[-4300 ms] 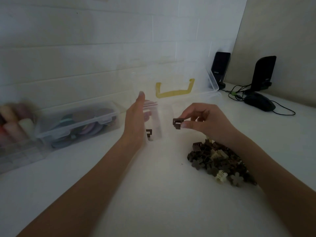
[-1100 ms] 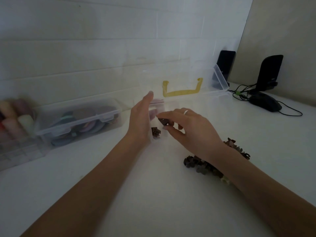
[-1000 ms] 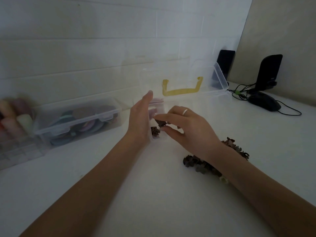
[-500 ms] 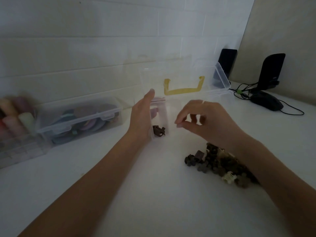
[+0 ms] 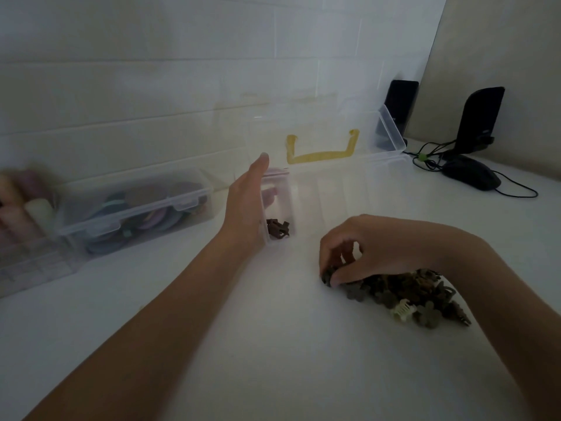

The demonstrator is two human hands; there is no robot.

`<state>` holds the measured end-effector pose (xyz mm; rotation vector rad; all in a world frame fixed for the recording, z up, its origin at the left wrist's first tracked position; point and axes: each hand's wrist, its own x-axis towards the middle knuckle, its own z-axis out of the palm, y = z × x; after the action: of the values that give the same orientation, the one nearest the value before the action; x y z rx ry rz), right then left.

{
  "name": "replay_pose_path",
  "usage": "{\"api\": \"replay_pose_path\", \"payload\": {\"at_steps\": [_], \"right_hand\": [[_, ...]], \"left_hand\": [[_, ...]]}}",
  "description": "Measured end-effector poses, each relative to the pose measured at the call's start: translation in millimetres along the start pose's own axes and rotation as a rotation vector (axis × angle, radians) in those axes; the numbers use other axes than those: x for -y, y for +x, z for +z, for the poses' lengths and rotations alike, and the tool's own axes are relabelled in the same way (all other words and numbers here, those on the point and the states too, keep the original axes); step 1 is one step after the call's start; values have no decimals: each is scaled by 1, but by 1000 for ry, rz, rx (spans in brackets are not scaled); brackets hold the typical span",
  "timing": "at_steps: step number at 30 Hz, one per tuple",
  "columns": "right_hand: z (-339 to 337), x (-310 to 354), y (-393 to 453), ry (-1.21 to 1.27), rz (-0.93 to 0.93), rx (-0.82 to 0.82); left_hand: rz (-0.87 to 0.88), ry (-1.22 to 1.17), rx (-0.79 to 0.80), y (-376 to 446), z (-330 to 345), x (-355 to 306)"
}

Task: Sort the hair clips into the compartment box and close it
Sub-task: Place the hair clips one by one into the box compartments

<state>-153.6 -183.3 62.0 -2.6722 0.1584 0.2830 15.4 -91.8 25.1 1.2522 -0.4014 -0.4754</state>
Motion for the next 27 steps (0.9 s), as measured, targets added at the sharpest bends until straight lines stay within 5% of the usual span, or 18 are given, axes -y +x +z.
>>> {"api": "replay_pose_path", "payload": {"at_steps": [14,27], "right_hand": [[4,-4,10,58,-9,-286],[6,-5,16,401,-265,-547]], "left_hand": [[14,57,7,-4,0,-2],[18,50,16,1,-1,1]]}}
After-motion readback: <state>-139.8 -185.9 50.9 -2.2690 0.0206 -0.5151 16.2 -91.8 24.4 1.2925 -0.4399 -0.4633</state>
